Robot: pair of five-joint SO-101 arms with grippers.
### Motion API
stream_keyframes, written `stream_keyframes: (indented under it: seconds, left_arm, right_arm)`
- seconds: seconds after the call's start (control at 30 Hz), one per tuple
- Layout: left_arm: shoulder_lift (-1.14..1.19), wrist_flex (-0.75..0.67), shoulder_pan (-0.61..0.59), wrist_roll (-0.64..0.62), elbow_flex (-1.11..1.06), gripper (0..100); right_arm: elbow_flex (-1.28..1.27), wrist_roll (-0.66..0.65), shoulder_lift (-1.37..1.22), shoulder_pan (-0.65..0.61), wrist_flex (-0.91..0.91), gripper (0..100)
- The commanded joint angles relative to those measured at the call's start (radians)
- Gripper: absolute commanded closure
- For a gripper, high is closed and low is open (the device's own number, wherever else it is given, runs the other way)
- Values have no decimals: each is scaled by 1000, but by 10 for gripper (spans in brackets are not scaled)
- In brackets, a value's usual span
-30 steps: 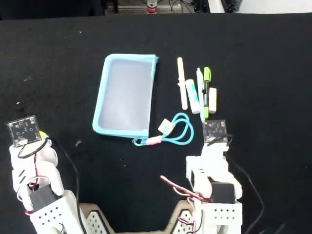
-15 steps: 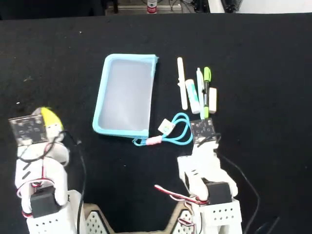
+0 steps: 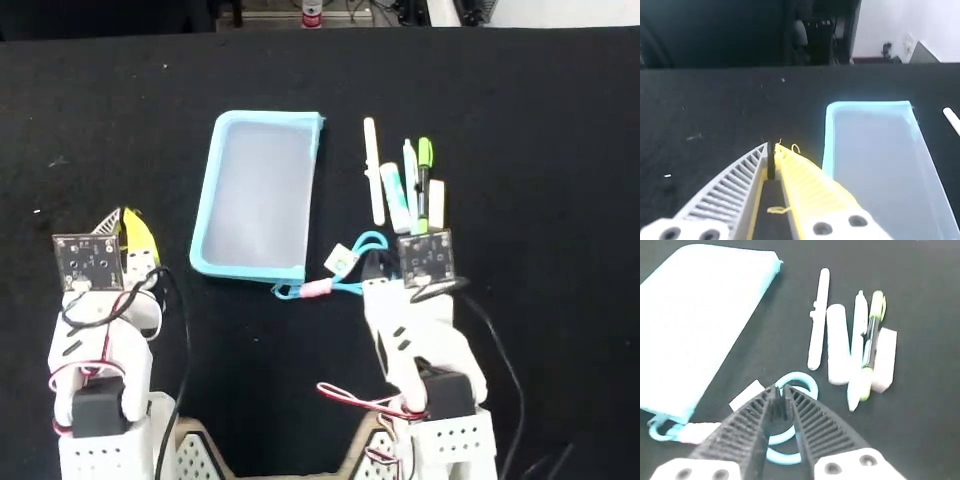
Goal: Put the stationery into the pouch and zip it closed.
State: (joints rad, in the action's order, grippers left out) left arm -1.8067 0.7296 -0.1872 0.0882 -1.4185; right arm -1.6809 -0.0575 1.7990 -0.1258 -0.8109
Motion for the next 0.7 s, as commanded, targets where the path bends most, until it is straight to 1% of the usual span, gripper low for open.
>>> stream_keyframes:
  seconds: [0.0,0.07,0.2,0.37,0.47,0.57,0.67]
  left_arm:
    - [84,18,10,-2,111,937]
    - [143,34,10,11,150,906]
    - [288,40,12,12,176,902]
    - [457,-35,21,6,108,902]
    - [509,-95,15,-49,62,902]
    - [519,-117,12,-68,33,903]
    - [519,-114,12,-68,27,903]
  right_arm:
    - [131,-198,94,-3,-3,987]
    - [176,-207,94,-8,-34,987]
    - [302,-215,91,-6,-126,987]
    - [501,-216,87,-8,-299,987]
    - [568,-216,58,-8,-342,987]
    - [630,-216,-84,-32,-345,987]
    - [699,-216,-306,-121,-362,986]
